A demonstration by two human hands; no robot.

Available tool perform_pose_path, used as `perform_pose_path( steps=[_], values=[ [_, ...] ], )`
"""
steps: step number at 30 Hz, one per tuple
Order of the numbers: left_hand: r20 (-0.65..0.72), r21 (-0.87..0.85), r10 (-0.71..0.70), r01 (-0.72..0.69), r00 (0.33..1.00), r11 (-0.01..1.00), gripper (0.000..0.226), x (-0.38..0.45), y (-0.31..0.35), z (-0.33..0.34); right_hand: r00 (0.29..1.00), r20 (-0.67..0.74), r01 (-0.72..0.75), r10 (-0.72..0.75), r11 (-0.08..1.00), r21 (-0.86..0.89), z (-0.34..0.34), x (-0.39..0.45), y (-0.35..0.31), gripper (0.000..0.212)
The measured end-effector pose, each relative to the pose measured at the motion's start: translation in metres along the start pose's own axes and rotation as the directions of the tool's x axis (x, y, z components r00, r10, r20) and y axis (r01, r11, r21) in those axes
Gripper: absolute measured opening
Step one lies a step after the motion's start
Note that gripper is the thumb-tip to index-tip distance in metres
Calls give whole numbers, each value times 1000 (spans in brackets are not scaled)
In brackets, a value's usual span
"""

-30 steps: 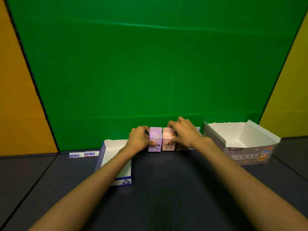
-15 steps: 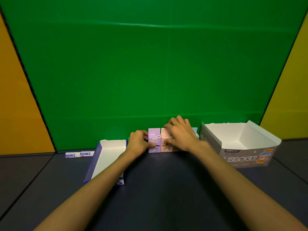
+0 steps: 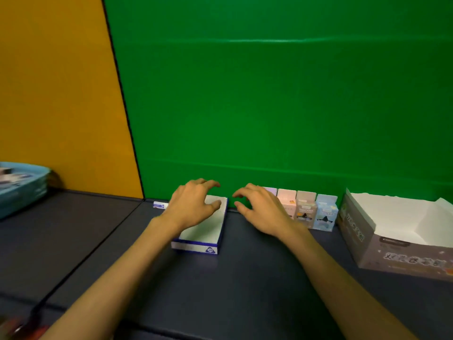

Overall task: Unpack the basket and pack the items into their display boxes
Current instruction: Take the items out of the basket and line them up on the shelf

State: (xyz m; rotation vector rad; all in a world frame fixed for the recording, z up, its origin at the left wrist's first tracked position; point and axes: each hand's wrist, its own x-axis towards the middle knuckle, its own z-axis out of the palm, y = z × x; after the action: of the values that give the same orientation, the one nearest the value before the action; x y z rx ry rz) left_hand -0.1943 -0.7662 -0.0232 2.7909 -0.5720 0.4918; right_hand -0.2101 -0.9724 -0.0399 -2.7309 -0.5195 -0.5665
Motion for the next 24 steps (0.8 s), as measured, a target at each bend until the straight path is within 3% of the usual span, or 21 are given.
perform_pose_path(
  steps=[14, 24],
  values=[
    [-69, 186, -295, 303, 953, 935, 39, -138, -150, -93, 951, 12, 303, -310, 935, 183, 63, 67, -191, 25],
    [-73, 155, -415, 421, 907, 894, 43, -237, -285, -158, 943, 27, 322, -331, 933, 162, 119, 90, -354, 26]
  ],
)
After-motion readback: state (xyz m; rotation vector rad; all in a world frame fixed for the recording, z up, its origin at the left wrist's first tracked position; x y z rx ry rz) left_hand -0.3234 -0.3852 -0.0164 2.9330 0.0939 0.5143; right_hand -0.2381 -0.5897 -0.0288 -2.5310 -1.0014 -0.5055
